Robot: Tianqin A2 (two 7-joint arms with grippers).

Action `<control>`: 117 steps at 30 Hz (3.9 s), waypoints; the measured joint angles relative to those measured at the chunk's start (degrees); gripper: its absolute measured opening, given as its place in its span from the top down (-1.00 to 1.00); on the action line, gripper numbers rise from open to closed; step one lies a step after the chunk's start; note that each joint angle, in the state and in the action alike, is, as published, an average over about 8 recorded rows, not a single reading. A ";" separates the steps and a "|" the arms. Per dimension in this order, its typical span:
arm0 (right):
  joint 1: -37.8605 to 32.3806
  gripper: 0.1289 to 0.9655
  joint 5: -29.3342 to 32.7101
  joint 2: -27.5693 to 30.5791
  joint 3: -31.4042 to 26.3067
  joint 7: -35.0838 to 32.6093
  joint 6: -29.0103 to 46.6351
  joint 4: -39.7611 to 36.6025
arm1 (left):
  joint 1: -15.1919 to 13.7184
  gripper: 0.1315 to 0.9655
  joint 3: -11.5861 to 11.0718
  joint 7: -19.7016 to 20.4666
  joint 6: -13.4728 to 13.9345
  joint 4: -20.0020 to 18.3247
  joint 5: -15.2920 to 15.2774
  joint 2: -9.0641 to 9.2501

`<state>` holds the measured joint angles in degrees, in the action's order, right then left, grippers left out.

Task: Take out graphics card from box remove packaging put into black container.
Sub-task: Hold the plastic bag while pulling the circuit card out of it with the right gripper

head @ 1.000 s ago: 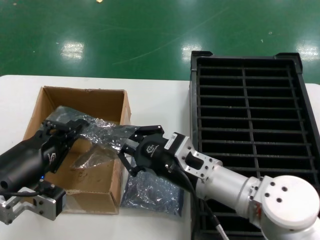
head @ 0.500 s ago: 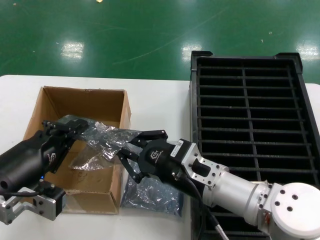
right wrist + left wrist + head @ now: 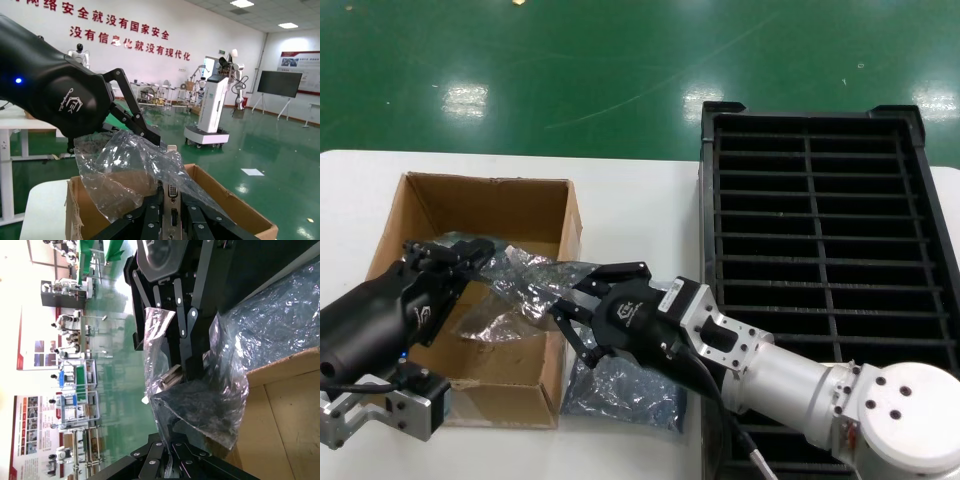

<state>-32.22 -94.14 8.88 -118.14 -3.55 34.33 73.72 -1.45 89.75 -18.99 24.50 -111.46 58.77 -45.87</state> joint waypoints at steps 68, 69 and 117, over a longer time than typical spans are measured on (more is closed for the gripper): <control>4.17 0.86 -2.74 5.11 2.63 1.64 1.03 9.77 | 0.00 0.98 0.00 0.00 0.00 0.00 0.00 0.00; 4.37 0.86 -2.83 5.23 2.66 1.56 1.04 10.00 | 0.00 0.98 0.00 0.00 0.00 0.00 0.00 0.00; 8.73 0.86 -5.94 2.10 1.79 1.79 -0.12 10.96 | 0.00 0.98 0.00 0.00 0.00 0.00 0.00 0.00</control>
<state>-23.49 -100.08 10.98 -116.35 -1.77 34.22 84.68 -1.45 89.75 -18.99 24.50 -111.46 58.77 -45.87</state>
